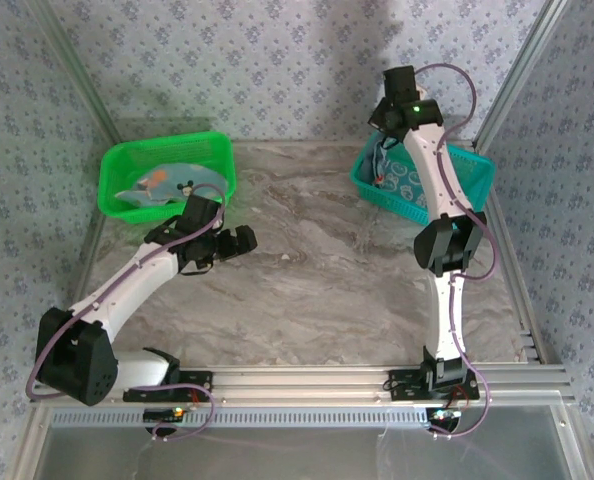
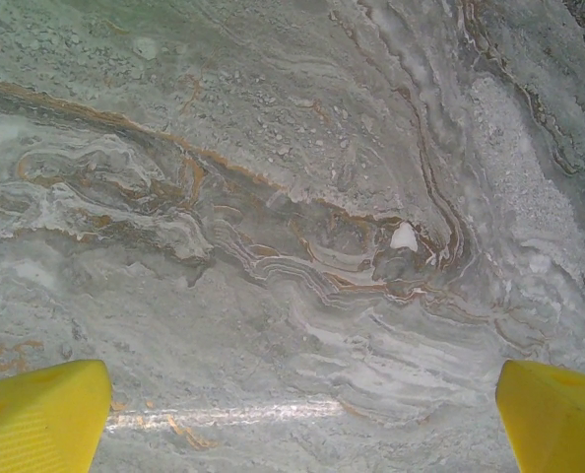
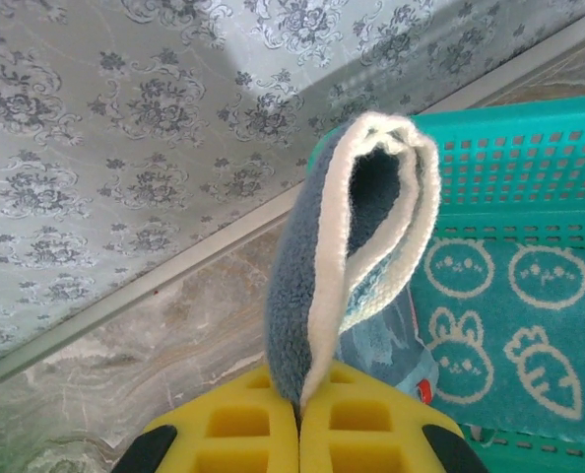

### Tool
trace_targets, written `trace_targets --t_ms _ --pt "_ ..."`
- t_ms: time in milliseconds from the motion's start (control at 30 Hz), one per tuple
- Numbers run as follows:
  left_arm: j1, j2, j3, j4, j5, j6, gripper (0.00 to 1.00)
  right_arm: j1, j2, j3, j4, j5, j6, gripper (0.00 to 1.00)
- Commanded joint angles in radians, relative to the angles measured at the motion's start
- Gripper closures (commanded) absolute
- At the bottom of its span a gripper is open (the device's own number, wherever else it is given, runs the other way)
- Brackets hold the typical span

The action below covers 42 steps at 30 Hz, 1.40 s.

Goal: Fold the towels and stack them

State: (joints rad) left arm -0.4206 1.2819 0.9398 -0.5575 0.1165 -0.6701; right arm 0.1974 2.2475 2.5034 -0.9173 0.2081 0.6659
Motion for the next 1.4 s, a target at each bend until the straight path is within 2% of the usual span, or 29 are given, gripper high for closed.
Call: trace_targets --t_ms 0,333,433,533,700,967,1367 --pt "0.005 0.021 0.032 -0.013 0.014 0.009 0.0 0.001 -0.019 -0.012 0.052 -0.009 0.037 1.0" --pt "0.009 0.012 0.022 -0.016 0.014 0.013 0.0 0.026 -0.005 0.004 0.19 -0.058 0.102 1.0" --pt "0.01 0.007 0.016 -0.019 0.014 0.013 0.0 0.027 0.016 0.055 0.156 -0.059 0.101 1.0" --pt "0.01 0.003 0.006 -0.012 0.015 0.006 0.0 0.022 0.013 0.037 0.124 -0.066 0.118 1.0" --pt "0.01 0.001 0.004 -0.01 0.02 0.002 0.0 0.016 -0.032 -0.063 0.15 -0.07 0.115 1.0" --pt "0.01 -0.003 -0.007 -0.004 0.025 -0.009 0.0 -0.026 -0.174 -0.316 0.231 -0.099 0.112 1.0" --pt "0.01 0.011 -0.007 0.008 0.045 -0.016 0.0 -0.118 -0.318 -0.546 0.251 -0.149 0.05 1.0"
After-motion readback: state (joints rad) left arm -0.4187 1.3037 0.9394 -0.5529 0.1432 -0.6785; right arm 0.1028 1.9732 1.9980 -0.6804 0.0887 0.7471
